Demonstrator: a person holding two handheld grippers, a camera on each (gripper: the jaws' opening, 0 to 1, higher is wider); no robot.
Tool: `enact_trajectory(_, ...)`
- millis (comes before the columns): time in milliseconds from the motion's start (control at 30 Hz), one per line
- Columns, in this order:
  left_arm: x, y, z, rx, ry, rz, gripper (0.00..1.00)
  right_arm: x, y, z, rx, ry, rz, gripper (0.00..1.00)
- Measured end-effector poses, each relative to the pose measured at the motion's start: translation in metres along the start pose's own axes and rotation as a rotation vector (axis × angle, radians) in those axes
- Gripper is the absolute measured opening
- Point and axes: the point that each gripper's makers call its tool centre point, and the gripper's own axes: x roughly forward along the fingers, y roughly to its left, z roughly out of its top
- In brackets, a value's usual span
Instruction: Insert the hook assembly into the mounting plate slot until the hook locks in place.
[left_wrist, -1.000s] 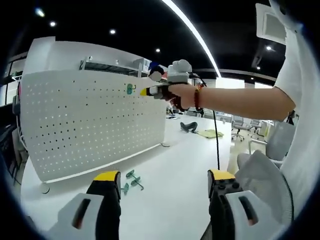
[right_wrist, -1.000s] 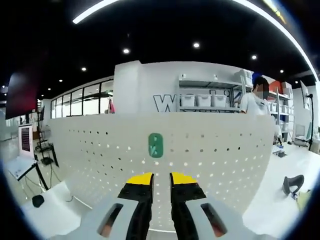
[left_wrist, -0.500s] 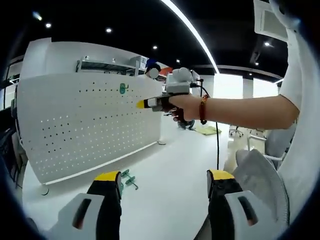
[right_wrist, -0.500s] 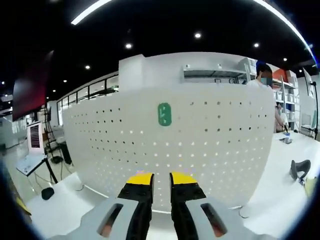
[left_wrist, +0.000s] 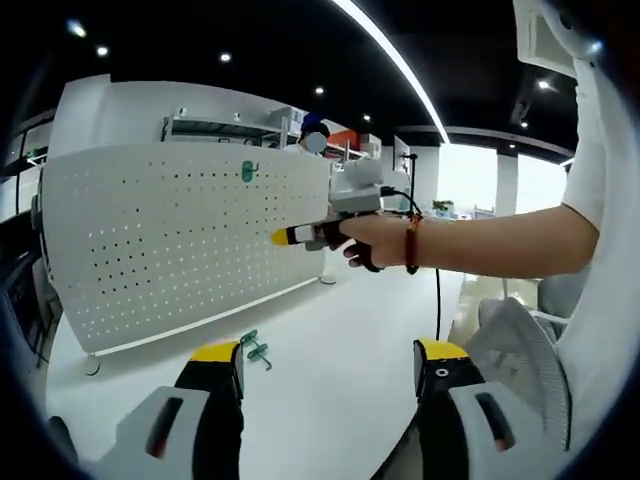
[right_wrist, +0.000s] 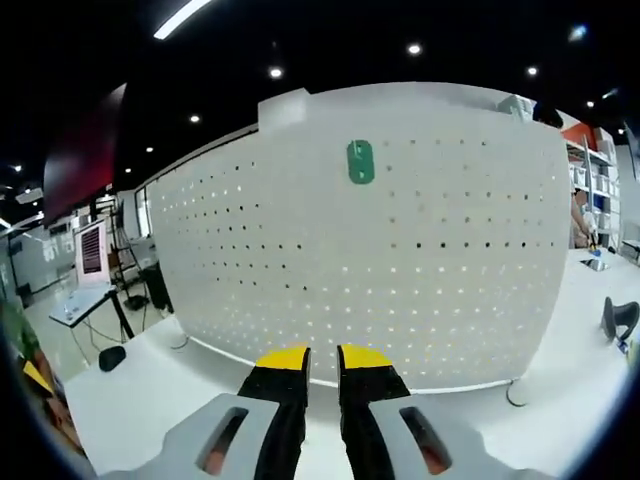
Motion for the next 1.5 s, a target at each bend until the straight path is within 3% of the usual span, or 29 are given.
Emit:
enact_trajectory(333, 0.003, -0.009, -0.006, -0.001, 0.020, -0.015, 0.71, -0.002, 0.014, -0.029, 0.024, 0.038, 0.049, 0.10)
enact_trajectory(500, 0.003, -0.009, -0.007, -0.010, 0.019, -0.003, 0.71, 0.004, 0.027, -0.055, 0.009, 0.111, 0.111, 0.10)
enact_trajectory(1033, 0.006, -0.006, -0.014, -0.022, 0.043, 0.002, 0.71, 0.016, 0.049, -0.110, -0.020, 0.247, 0.219, 0.10)
enact_trajectory(1267, 0.007, -0.004, -0.016, -0.034, 0.038, -0.001, 0.71, 0.021, 0.056, -0.129, -0.065, 0.303, 0.252, 0.12)
enact_trajectory(1500, 0.004, 0.001, -0.024, -0.040, 0.054, 0.005, 0.70, 0.029, 0.060, -0.144, -0.047, 0.348, 0.267, 0.13)
